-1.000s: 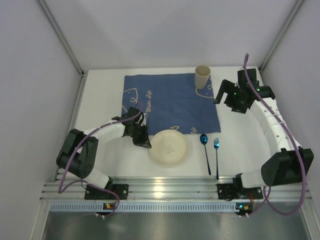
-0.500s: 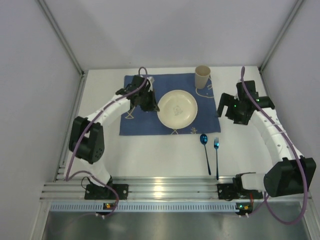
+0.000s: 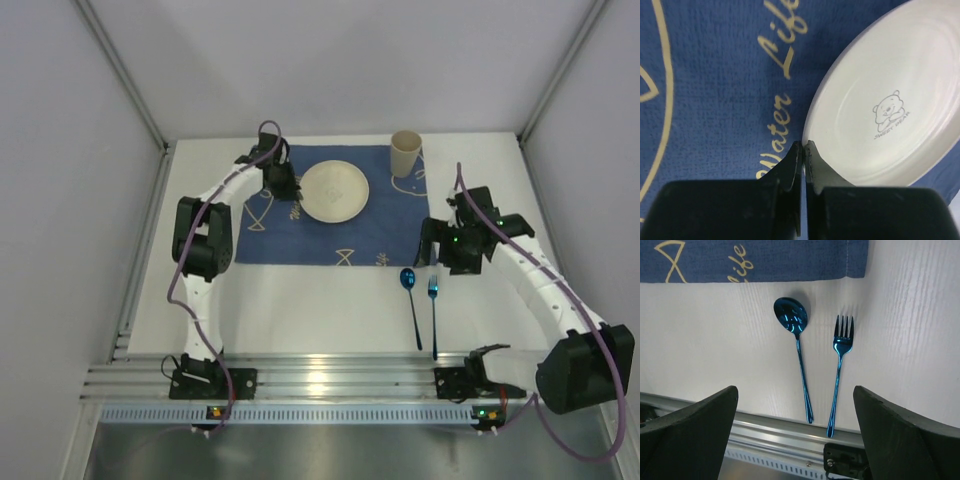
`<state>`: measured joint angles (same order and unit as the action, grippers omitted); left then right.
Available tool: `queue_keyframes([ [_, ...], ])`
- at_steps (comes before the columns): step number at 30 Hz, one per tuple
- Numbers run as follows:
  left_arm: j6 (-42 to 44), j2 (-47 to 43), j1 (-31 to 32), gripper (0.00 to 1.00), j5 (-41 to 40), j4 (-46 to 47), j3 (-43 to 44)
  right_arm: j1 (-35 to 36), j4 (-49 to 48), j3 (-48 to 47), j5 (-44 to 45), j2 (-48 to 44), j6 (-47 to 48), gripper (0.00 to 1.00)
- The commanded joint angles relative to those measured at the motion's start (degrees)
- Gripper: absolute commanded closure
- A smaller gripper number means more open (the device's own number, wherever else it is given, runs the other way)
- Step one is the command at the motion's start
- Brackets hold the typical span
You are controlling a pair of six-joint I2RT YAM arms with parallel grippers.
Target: Set the dinner table for one person
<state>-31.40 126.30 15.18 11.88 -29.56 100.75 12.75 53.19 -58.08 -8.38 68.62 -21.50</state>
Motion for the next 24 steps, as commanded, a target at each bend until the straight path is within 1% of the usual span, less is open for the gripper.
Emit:
queue_keyframes([
  [1, -0.9, -0.2, -0.1, 1.0, -1.9, 1.0, 4.9, 1.9, -1.4, 1.2, -1.3, 0.0, 0.3, 0.02],
  [5, -0.8, 0.4, -0.5, 1.0, -3.2, -0.8, 4.9, 3.6, -1.7, 3.8, -0.4, 0.6, -0.6, 0.04],
  [7, -0.8, -0.3, -0.5, 0.89, -3.0, -1.0, 3.0, 4.2, -2.4, 4.7, -0.6, 0.4, -1.3, 0.07],
  [8, -0.7, -0.8, -0.4, 0.69, -3.0, -0.7, 2.0, 5.0, -2.6, 5.9, -0.5, 0.4, -1.3, 0.07],
  [9, -0.9, -1.3, -0.4, 0.57, -3.1, -0.2, 1.0, 5.4, -2.8, 6.4, -0.1, 0.5, -1.4, 0.08],
  [10, -0.9, -2.5, -0.4, 0.48, -3.2, 0.1, -1.1, 6.0, -2.7, 6.5, 0.6, 0.8, -1.9, 0.1],
  [11, -1.0, -3.2, -0.4, 0.42, -3.4, 0.6, -2.1, 7.3, -2.7, 6.1, 1.0, 1.4, -2.1, 0.11],
  [12, -1.0, -3.8, -0.4, 0.31, -3.6, 0.6, -3.5, 7.5, -2.7, 6.1, 1.7, 1.9, -2.4, 0.13],
  [13, -1.1, -5.0, -0.4, 0.29, -3.7, 0.6, -4.1, 7.6, -2.7, 6.1, 2.7, 2.3, -2.8, 0.19],
  [15, -0.8, -6.7, -0.2, 0.28, -3.9, 0.6, -5.6, 7.7, -2.0, 6.1, 4.3, 4.2, -4.3, 0.3],
  [16, -0.7, -8.4, -0.1, 0.27, -4.5, 0.6, -6.0, 7.7, -1.8, 6.2, 6.3, 4.9, -5.6, 0.42],
  [17, -0.2, -9.2, 0.2, 0.27, -4.8, 0.3, -6.4, 7.7, -1.4, 6.6, 6.7, 5.6, -6.2, 0.49],
  [19, -0.1, -11.8, 0.3, 0.28, -5.1, -0.1, -7.6, 7.7, -2.2, 7.2, 6.7, 7.3, -7.0, 0.57],
  [21, 0.2, -13.4, 0.3, 0.28, -5.4, -0.4, -8.9, 7.6, -3.3, 8.4, 6.9, 8.2, -8.7, 0.59],
  [22, 0.4, -15.0, 0.3, 0.28, -5.5, -0.6, -9.3, 7.7, -3.4, 8.8, 7.7, 8.5, -9.6, 0.64],
  [24, 0.4, -16.5, 0.3, 0.28, -5.6, -0.9, -10.3, 7.7, -3.0, 9.1, 8.5, 9.9, -10.3, 0.68],
])
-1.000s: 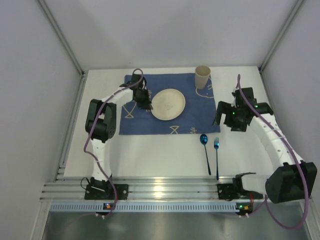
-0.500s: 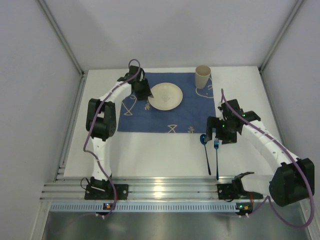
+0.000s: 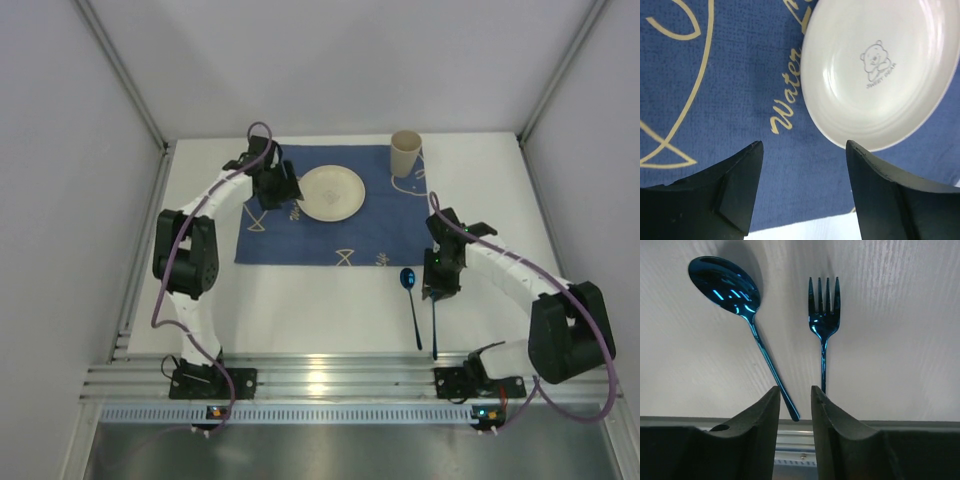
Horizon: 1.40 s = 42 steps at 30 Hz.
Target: Set the dinner table for one person
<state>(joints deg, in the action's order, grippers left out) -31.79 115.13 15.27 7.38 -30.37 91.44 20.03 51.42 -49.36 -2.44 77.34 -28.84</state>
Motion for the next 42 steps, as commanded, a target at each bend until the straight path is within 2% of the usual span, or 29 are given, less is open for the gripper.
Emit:
queue_keyframes([
  [1, 0.9, -6.6, 0.2, 0.28, -1.1, -0.4, -1.3, 0.4, -1.1, 0.6, 4.6, 1.6, -3.5, 0.69],
  [6, 1.1, -9.7, 0.2, 0.29, -1.3, -1.3, -2.4, 0.3, -1.2, 2.0, 7.9, 4.5, -5.3, 0.68],
  [15, 1.7, -12.5, 0.2, 0.3, -2.2, -2.9, -3.7, -0.5, -7.3, 4.6, 7.5, 10.0, -4.9, 0.66],
  [18, 1.9, -13.1, 0.2, 0.31, -2.4, -3.1, -3.9, -0.6, -9.3, 5.3, 7.6, 11.7, -4.5, 0.73],
  [22, 2.5, -14.1, 0.2, 0.31, -2.5, -4.1, -3.8, -0.6, -11.2, 5.9, 6.3, 13.9, -4.6, 1.0],
  [29, 2.8, -15.6, 0.6, 0.31, -1.6, -4.3, -4.8, -0.7, -9.7, 4.2, 6.5, 14.2, -3.9, 1.0],
  [32, 3.8, -16.4, 1.8, 0.31, 0.3, -4.2, -4.9, -0.8, -4.3, -0.5, 9.2, 10.7, -2.7, 1.0],
  [36, 6.1, -17.5, 4.3, 0.32, 11.7, -1.6, -4.0, -0.8, 3.9, -11.2, 12.8, 7.6, 0.3, 1.0],
  [42, 7.9, -14.9, 14.5, 0.4, 22.0, -0.6, 2.5, -0.8, 15.3, -33.3, 11.8, 8.7, 2.0, 1.0],
])
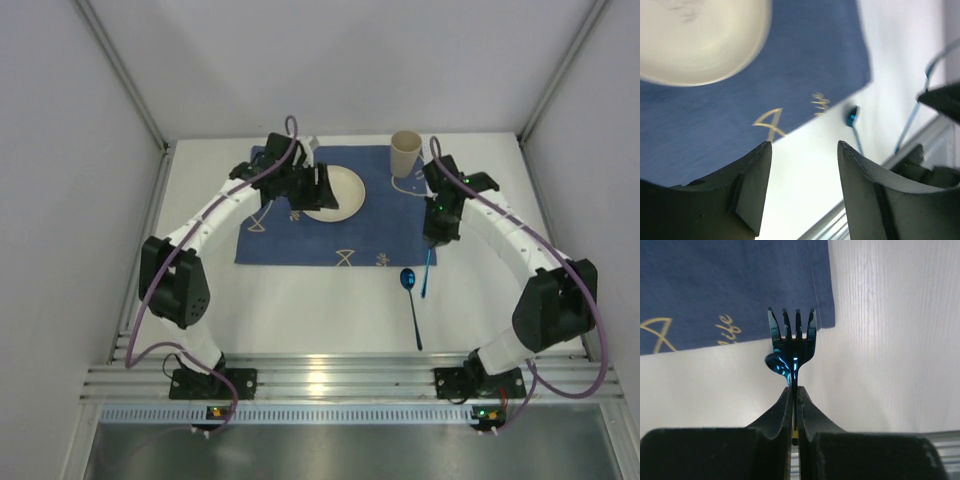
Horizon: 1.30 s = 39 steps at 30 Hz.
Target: Set the dinner table for one person
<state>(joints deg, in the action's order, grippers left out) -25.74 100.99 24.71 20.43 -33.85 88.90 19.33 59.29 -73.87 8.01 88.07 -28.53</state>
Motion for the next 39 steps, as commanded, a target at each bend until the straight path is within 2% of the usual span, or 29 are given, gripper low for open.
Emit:
queue_keyframes([
  [1, 1.5, -0.3, 6.2, 0.4, 9.8, 3.1, 6.0, -0.1, 9.2, -10.8, 1.3, -1.4, 1.8, 1.0],
  [6, -3.7, 1.2, 11.7, 0.44, 14.9, 9.8, 6.9, -0.1, 12.0, -18.5, -1.0, 0.4, 1.9, 1.0],
  [15, -4.1, 3.8, 17.6, 0.43, 15.8, 12.9, 7.4, -0.1, 14.5, -27.2, -6.6, 2.4, 1.7, 1.0],
  [22, -6.3, 5.0, 20.5, 0.43, 16.0, 15.9, 7.3, 0.0, 15.2, -29.5, -11.5, 2.3, 0.7, 1.0],
  [30, -7.6, 7.4, 22.0, 0.48, 14.6, 17.0, 9.4, -0.1, 15.3, -30.2, -14.9, 1.6, -0.3, 1.0],
  [34, -7.7, 8.7, 22.7, 0.54, 13.5, 16.4, 10.7, -0.2, 15.5, -30.8, -16.0, 1.6, -0.3, 1.0],
  [35, -7.7, 9.0, 22.7, 0.59, 12.9, 16.2, 10.7, -0.3, 15.4, -30.9, -16.3, 1.6, -0.4, 1.0],
  [37, -7.7, 9.4, 22.8, 0.62, 12.1, 16.1, 10.8, -0.4, 15.5, -30.9, -16.6, 1.6, -0.3, 1.0],
  [39, -7.6, 9.7, 22.8, 0.74, 11.6, 15.5, 11.0, -0.7, 15.2, -30.4, -17.2, 1.5, -0.2, 1.0],
])
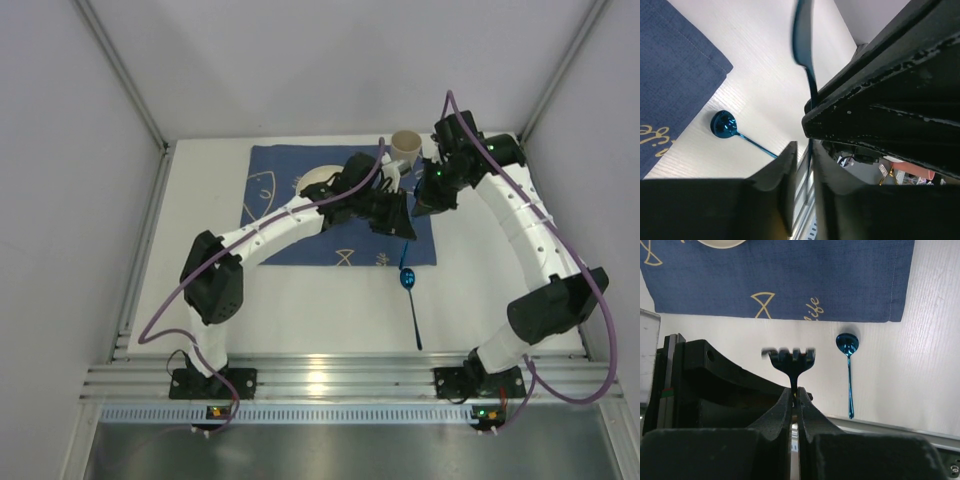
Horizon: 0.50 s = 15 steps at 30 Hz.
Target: Set the dinner table for one person
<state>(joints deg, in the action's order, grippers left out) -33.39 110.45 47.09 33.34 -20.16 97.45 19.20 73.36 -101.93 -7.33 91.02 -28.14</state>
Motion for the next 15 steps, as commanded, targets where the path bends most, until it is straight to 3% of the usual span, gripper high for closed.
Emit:
queue_keyframes([
  [1, 0.2, 0.3, 0.4, 0.81, -1.5, 1.6, 2.5, -0.7, 1.1, -2.1, -2.1, -1.6, -0.5, 1.0],
  [3, 0.4, 0.2, 0.5, 1.0, -2.7, 1.1, 2.6, -1.0, 0.7, -1.4, -2.2, -1.8, -0.2, 1.0],
  [5, 1.0, -0.1, 0.3, 1.0, -3.5, 0.5, 2.7, -1.4, 0.5, -0.8, -2.8, -1.8, 0.3, 1.0],
  [6, 1.3, -0.3, 0.3, 1.0, -3.7, -0.4, 2.7, -1.4, 0.0, -0.6, -3.0, -1.9, 0.5, 0.95],
  [7, 1.7, -0.7, 0.2, 1.0, -4.1, -1.2, 2.7, -1.7, -0.1, -0.6, -3.3, -1.8, 0.5, 0.81],
  [8, 2.6, -0.9, -0.1, 1.0, -4.2, -2.0, 2.6, -1.8, -0.2, -0.6, -3.8, -1.7, 0.9, 0.6],
  [9, 3.2, -1.4, -0.3, 1.0, -4.3, -3.6, 2.3, -2.1, -0.3, -1.2, -3.9, -1.7, 1.1, 0.33],
  [12, 5.3, -4.3, -2.5, 1.0, -5.2, -5.1, -0.9, -2.8, -0.2, -3.2, -3.8, -1.8, 2.2, 0.1],
  [15, 6.3, -8.6, -6.9, 1.0, -5.9, -5.5, -6.4, -3.5, 0.8, -4.4, -3.7, -1.9, 3.9, 0.05],
])
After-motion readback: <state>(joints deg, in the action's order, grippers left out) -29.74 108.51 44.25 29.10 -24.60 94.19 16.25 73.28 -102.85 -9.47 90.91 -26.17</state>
